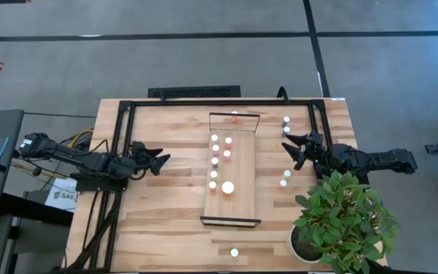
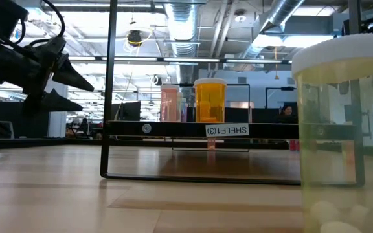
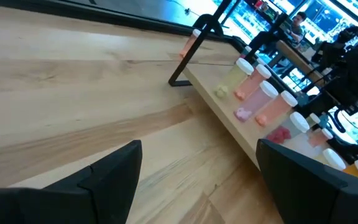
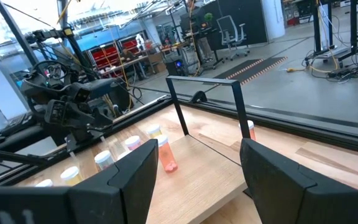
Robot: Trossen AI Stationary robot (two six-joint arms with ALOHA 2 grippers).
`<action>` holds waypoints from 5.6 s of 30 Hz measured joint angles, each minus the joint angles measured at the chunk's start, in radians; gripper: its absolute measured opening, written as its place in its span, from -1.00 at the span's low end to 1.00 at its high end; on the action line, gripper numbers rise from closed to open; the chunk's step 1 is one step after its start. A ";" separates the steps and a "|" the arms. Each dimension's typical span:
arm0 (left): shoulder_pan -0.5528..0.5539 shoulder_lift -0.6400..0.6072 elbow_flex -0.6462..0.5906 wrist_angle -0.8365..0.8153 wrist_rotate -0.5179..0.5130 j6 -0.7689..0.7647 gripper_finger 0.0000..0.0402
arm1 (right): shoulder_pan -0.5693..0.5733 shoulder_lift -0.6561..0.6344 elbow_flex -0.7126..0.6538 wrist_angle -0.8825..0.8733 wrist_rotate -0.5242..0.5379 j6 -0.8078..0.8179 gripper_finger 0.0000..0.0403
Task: Pick and place medicine bottles onto shelf by color
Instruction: Put the pink pill bottle on the shelf
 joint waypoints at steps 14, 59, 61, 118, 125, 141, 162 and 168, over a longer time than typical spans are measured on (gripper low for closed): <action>0.000 0.000 0.000 0.000 0.000 -0.001 0.51 | -0.011 0.000 0.010 0.153 0.073 -0.009 0.24; 0.000 0.000 -0.001 0.001 0.001 -0.002 0.51 | -0.747 1.443 1.379 -1.022 -0.634 0.849 0.24; 0.000 0.000 -0.001 0.001 0.001 -0.002 0.51 | -0.753 1.505 1.449 -1.079 -0.659 0.849 0.24; 0.000 0.000 -0.001 0.001 0.001 -0.002 0.51 | -0.698 2.209 2.054 -1.254 -0.734 0.627 0.23; 0.000 0.000 -0.001 0.001 0.001 -0.002 0.51 | -0.693 2.209 2.026 -1.199 -0.732 0.622 0.23; 0.000 0.000 -0.001 0.001 0.001 -0.002 0.51 | -0.689 2.208 2.002 -1.238 -0.733 0.574 0.23; 0.000 0.000 -0.001 0.001 0.001 -0.002 0.51 | -0.689 2.206 2.003 -1.203 -0.702 0.457 0.23; 0.000 0.000 -0.001 0.001 0.001 -0.002 0.51 | -0.688 2.207 2.003 -1.191 -0.683 0.410 0.23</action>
